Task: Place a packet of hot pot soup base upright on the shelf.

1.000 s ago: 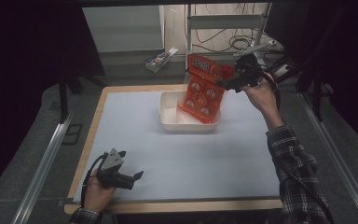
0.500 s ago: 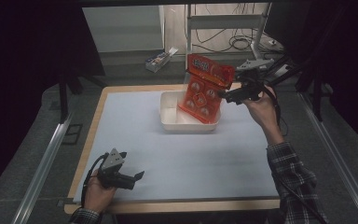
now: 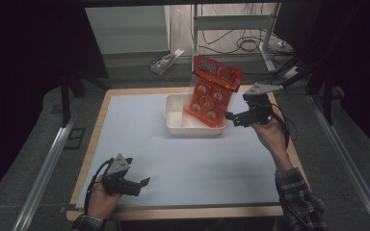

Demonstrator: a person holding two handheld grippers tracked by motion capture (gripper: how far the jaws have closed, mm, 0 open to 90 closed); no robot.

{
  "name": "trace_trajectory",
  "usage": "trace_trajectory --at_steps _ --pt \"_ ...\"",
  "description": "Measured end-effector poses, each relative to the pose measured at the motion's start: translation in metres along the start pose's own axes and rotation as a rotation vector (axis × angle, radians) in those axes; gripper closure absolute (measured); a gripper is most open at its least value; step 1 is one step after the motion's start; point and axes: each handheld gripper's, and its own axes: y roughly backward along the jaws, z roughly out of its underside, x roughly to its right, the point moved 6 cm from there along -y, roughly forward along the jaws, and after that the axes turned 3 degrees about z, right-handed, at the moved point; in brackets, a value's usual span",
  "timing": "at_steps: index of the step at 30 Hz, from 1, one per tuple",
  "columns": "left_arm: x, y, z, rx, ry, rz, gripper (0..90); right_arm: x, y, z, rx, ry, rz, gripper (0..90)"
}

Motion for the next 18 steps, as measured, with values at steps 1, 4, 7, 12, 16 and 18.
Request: trace_trajectory --at_steps 1,4,7,12,16,18 --pt "0.000 0.000 0.000 -0.004 -0.007 -0.010 2.7 -0.002 0.001 0.003 0.002 -0.004 -0.004 0.0" --pt "0.000 -0.003 0.003 -0.046 -0.040 -0.040 3.5 -0.007 0.001 0.014 -0.046 -0.001 0.007 0.0" --pt "0.001 -0.004 0.003 -0.052 -0.048 -0.041 3.5 -0.008 0.003 0.017 -0.034 -0.013 0.026 0.0" --pt "0.002 -0.003 0.002 -0.043 -0.045 -0.035 3.4 -0.016 0.007 0.029 -0.037 -0.023 0.012 0.0" --pt "0.002 -0.003 0.003 -0.051 -0.048 -0.037 3.6 -0.023 0.012 0.037 -0.020 -0.043 0.006 0.0" --pt "0.002 -0.004 0.004 -0.067 -0.058 -0.046 4.0 -0.026 0.015 0.039 -0.008 -0.060 -0.001 0.0"
